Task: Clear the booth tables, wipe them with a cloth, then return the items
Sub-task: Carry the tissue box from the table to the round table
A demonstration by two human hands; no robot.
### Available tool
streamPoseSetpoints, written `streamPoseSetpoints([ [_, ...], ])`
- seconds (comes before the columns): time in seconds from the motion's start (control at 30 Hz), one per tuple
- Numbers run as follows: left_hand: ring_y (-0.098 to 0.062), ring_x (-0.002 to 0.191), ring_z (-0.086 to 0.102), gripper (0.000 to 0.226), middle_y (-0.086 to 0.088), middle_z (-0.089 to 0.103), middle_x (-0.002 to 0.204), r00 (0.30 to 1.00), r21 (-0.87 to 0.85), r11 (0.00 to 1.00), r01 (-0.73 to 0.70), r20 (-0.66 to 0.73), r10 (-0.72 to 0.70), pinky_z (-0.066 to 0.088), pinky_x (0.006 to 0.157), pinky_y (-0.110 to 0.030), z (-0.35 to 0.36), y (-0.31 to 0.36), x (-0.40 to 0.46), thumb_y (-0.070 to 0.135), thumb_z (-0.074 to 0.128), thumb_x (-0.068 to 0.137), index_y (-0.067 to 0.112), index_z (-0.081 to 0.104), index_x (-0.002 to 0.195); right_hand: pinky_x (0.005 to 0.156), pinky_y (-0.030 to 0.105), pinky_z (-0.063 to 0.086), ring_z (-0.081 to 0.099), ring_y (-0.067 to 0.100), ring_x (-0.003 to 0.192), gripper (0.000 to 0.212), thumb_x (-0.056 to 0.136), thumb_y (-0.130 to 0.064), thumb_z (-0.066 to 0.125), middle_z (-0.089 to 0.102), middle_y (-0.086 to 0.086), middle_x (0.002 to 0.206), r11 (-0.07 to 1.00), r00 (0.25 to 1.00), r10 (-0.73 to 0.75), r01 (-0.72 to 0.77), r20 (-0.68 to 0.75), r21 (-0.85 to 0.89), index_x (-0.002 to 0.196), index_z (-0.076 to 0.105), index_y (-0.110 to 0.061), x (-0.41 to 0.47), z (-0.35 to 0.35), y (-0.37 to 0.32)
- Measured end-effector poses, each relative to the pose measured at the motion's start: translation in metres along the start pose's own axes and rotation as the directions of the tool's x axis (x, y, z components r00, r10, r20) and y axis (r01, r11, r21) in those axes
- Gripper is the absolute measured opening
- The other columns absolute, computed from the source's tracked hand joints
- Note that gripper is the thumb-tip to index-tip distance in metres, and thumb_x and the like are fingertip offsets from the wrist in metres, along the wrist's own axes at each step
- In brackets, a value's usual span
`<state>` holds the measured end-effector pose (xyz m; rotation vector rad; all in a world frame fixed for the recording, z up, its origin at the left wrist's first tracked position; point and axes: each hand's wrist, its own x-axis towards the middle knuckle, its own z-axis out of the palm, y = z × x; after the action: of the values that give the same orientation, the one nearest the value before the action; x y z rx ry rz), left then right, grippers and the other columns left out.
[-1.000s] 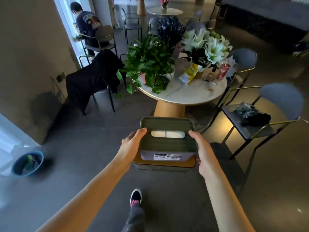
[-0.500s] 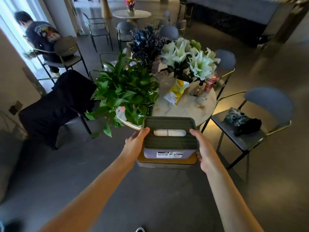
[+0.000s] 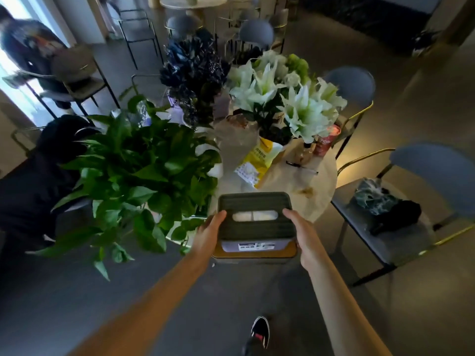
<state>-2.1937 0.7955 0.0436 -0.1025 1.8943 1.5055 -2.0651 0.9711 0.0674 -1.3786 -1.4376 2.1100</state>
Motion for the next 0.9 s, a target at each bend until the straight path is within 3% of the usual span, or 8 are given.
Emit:
streamPoseSetpoints([
  [0.13,-0.028,0.118,0.060,0.055,-0.011,0.063,0.131,0.991,-0.045,0.997,0.062,-0.114,-0.066,0.045,0.109,-0.047,0.038,0.007,0.060,0.071,0.068,0.072,0.032,0.070,0.110,0.073,0.031,0.048,0.065,0.021,0.103,0.037,0.090,-0.040,0.068,0.070,0.007,0.114,0.995,0.996,0.070,-0.066,0.047,-0.078,0.118,0.069,-0.015,0.082,-0.006,-0.018],
  [0.27,-0.029,0.116,0.061,0.069,-0.011,0.066,0.127,0.978,-0.077,0.992,0.098,-0.175,-0.110,0.047,0.108,-0.046,0.060,0.011,0.097,0.071,0.068,0.069,0.020,0.072,0.115,0.089,0.039,0.054,0.067,0.025,0.107,0.035,0.089,-0.035,0.070,0.072,0.009,0.115,0.994,0.992,0.085,-0.078,0.095,-0.079,0.117,0.071,-0.013,0.139,-0.008,-0.024],
  [0.4,-0.027,0.114,0.060,0.019,-0.006,0.065,0.119,0.970,-0.114,0.988,0.105,-0.209,-0.127,0.046,0.106,-0.037,0.076,0.025,0.114,0.045,0.067,0.092,0.027,0.065,0.098,0.083,0.031,0.052,0.066,0.021,0.109,0.036,0.088,-0.033,0.068,0.072,0.007,0.115,0.997,0.985,0.063,-0.053,0.160,-0.062,0.117,0.071,-0.013,0.168,-0.010,-0.024],
  [0.47,-0.025,0.112,0.058,0.008,-0.003,0.063,0.115,0.964,-0.123,0.988,0.095,-0.236,-0.122,0.044,0.103,-0.034,0.079,0.026,0.123,0.037,0.064,0.096,0.029,0.061,0.095,0.082,0.031,0.052,0.068,0.023,0.107,0.038,0.087,-0.033,0.068,0.074,0.009,0.113,0.997,0.983,0.064,-0.057,0.173,-0.042,0.116,0.072,-0.010,0.178,-0.009,-0.024],
  [0.67,-0.021,0.109,0.058,0.011,0.009,0.062,0.099,0.947,-0.131,0.991,0.016,-0.316,-0.057,0.042,0.096,-0.029,0.085,0.042,0.131,0.038,0.065,0.095,0.036,0.060,0.086,0.083,0.032,0.056,0.071,0.020,0.098,0.025,0.091,-0.034,0.069,0.077,0.002,0.102,0.997,0.990,0.028,-0.018,0.141,-0.073,0.106,0.075,-0.015,0.189,0.001,-0.035],
  [0.73,-0.018,0.107,0.053,0.013,0.006,0.058,0.108,0.941,-0.113,0.994,-0.002,-0.336,-0.036,0.039,0.094,-0.027,0.087,0.050,0.128,0.039,0.064,0.096,0.029,0.058,0.091,0.083,0.031,0.056,0.070,0.017,0.098,0.019,0.091,-0.036,0.070,0.076,-0.001,0.100,0.995,0.992,0.005,0.008,0.126,-0.099,0.099,0.074,-0.019,0.190,0.005,-0.041],
  [0.83,-0.020,0.104,0.050,0.028,-0.001,0.054,0.112,0.945,-0.047,0.999,0.027,-0.324,-0.040,0.040,0.091,-0.029,0.090,0.056,0.121,0.043,0.061,0.097,0.018,0.056,0.108,0.097,0.037,0.052,0.064,0.017,0.107,0.016,0.093,-0.043,0.065,0.071,-0.001,0.112,0.989,0.992,-0.003,0.022,0.129,-0.143,0.100,0.067,-0.028,0.185,0.005,-0.048],
  [0.9,-0.023,0.106,0.051,0.034,-0.004,0.054,0.114,0.949,0.012,0.998,0.062,-0.311,-0.056,0.040,0.091,-0.031,0.090,0.059,0.113,0.046,0.055,0.100,0.015,0.056,0.114,0.106,0.039,0.045,0.060,0.017,0.107,0.014,0.098,-0.045,0.055,0.066,-0.003,0.108,0.988,0.994,-0.003,0.019,0.105,-0.155,0.100,0.060,-0.032,0.176,0.001,-0.053],
])
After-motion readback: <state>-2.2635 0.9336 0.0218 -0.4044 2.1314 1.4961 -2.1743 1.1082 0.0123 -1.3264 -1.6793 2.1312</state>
